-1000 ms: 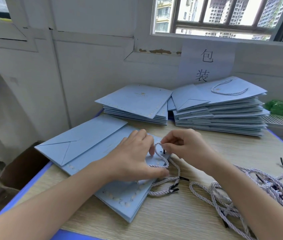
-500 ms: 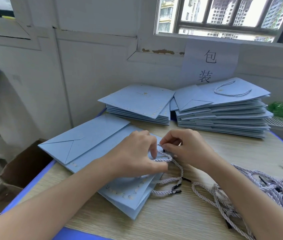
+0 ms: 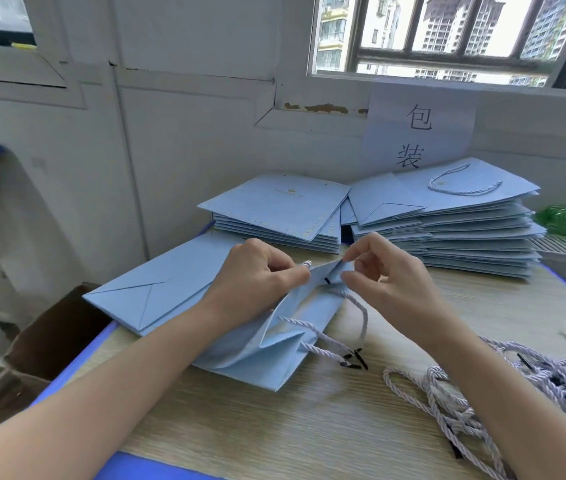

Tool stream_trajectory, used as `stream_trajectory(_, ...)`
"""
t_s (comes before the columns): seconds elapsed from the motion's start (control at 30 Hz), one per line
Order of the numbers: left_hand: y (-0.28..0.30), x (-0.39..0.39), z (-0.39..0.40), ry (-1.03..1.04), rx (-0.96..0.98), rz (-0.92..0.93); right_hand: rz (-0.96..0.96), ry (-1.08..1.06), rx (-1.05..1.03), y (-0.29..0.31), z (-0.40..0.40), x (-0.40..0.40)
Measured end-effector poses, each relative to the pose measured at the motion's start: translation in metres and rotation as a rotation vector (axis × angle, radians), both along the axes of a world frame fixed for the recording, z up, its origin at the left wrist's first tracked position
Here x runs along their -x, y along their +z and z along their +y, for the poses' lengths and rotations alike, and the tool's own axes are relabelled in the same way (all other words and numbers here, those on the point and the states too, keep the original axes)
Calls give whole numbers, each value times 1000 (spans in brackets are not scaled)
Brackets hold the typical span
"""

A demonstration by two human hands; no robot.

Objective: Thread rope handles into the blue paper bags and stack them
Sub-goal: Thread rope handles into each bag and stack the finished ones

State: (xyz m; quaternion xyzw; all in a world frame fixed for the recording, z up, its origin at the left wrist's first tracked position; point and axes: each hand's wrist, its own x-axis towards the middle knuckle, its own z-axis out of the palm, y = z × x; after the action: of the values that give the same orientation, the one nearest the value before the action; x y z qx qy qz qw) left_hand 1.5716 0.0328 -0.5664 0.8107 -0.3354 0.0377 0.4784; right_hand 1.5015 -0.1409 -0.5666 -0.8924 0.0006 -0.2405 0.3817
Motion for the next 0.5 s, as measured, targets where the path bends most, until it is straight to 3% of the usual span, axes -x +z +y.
stream_trajectory(0.1, -2, -1, -2, 3, 72, 20, 9, -52, 177, -7, 3, -3)
stream_trajectory(0.2, -5, 0, -3, -4, 22, 40, 25, -91, 307, -13, 7, -8)
stream_trajectory(0.4, -5, -5, -4, 72, -92, 17, 117, -21, 195, 0, -2, 0)
stream_trajectory(0.5, -7, -10, 0, 57, -129, 31, 87, -182, 158, 14, -21, 5)
